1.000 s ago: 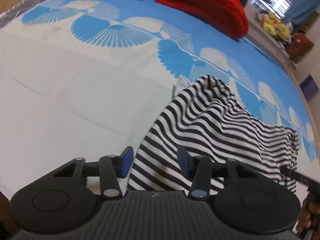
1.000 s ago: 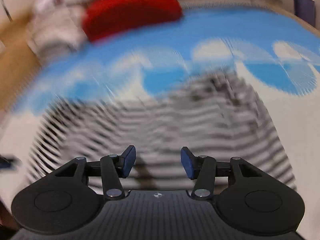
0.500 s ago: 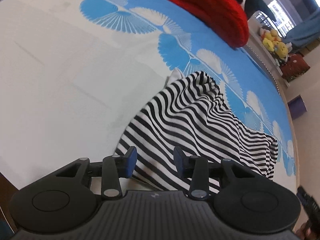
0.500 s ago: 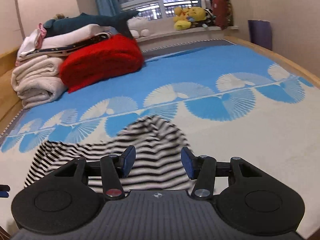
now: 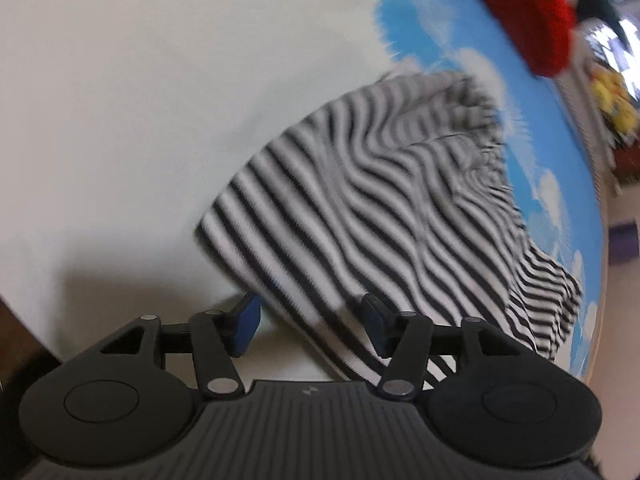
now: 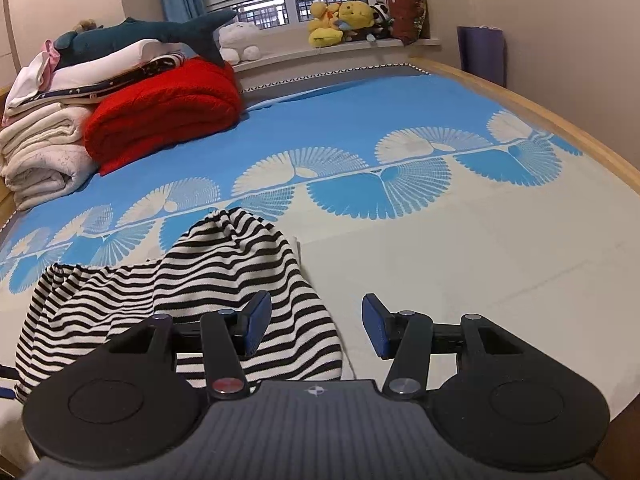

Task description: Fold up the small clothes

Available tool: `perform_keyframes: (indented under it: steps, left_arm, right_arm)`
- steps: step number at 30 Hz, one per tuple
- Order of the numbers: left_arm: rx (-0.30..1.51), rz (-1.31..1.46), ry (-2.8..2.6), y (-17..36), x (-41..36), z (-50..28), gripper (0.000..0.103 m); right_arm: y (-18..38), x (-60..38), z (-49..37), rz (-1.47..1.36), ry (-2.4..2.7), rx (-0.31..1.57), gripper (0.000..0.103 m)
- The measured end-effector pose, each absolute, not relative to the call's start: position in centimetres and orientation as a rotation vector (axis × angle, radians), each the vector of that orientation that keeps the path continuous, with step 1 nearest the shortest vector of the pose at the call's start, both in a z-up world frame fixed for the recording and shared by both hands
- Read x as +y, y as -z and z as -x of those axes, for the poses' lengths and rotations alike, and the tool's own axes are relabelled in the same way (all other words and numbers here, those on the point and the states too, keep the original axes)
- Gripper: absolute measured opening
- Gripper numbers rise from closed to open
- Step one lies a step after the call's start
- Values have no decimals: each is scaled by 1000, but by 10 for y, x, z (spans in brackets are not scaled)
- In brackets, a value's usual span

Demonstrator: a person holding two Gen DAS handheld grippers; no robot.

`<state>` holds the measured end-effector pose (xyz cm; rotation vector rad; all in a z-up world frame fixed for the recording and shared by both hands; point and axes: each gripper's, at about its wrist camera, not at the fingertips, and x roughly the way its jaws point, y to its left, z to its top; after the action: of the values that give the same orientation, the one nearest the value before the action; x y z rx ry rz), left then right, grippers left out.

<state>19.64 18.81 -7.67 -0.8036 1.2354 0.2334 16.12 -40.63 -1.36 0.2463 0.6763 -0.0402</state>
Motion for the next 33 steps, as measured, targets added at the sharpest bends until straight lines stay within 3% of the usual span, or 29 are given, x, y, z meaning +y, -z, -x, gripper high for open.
perform_keyframes:
  steps: [14,15,16,18,24,33]
  left_arm:
    - [1161,937,-433,95,189,-208,63]
    - [1158,914,-425,93,187,-210,54]
    - [1153,901,-408,92,186,-211,31]
    - [1132,877,-378,87,186,-211,13]
    - [1028,752,-310,53,196,-196,9]
    - [1052,557,-330,12,203,-168,9]
  right_arm:
    - [16,-423,-160,-295,68,687,52]
    - [16,-423,-160,-295,71,685,52]
    - [16,-422,-161,-295,73,685,52]
    - [16,-421,-162,-302,81,684,52]
    - [17,-408,-170,-345,86,692,52]
    - [16,-370,-186,-319,22,701,52]
